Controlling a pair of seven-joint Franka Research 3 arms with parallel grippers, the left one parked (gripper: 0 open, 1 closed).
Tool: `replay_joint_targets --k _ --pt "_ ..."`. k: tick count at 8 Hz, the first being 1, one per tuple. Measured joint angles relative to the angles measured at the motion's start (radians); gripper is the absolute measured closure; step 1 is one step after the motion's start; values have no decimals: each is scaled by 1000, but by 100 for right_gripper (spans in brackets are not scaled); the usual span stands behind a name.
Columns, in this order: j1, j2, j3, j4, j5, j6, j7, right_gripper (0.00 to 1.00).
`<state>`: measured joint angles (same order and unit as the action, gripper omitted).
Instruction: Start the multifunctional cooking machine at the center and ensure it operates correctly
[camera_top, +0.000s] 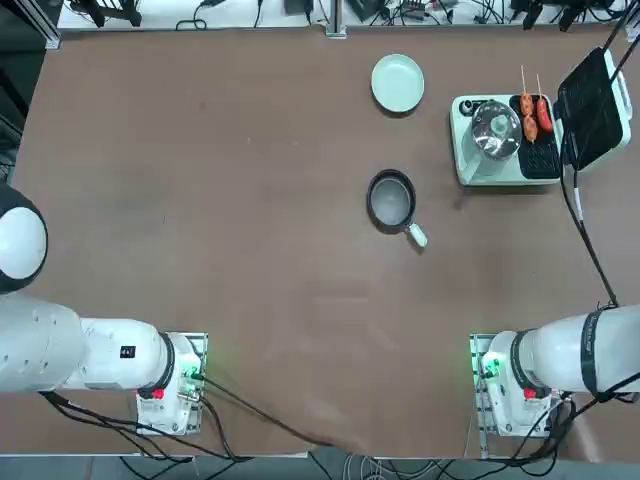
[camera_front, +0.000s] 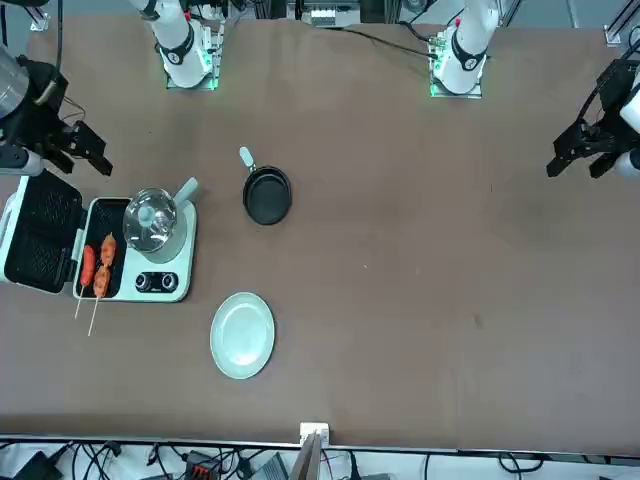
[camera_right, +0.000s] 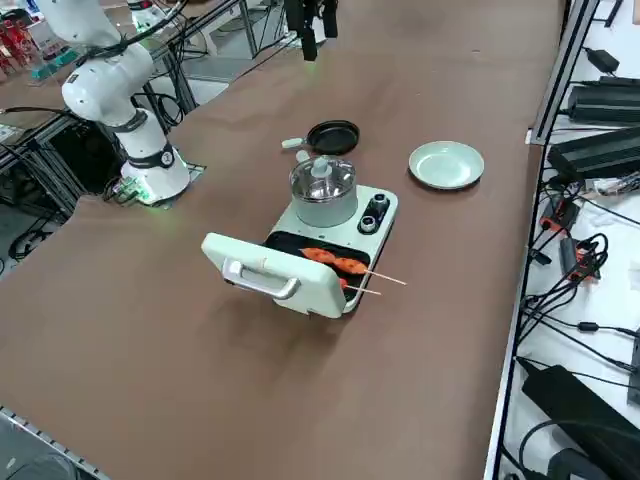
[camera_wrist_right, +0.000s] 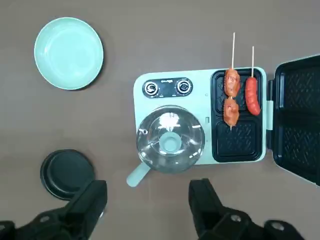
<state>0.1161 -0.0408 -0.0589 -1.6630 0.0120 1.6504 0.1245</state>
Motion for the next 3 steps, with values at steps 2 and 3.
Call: replay_joint_targets --k 2,3 --pt "1 -3 0 0 0 -5 -4 0" --pt "1 -3 1 0 2 -7 -4 0"
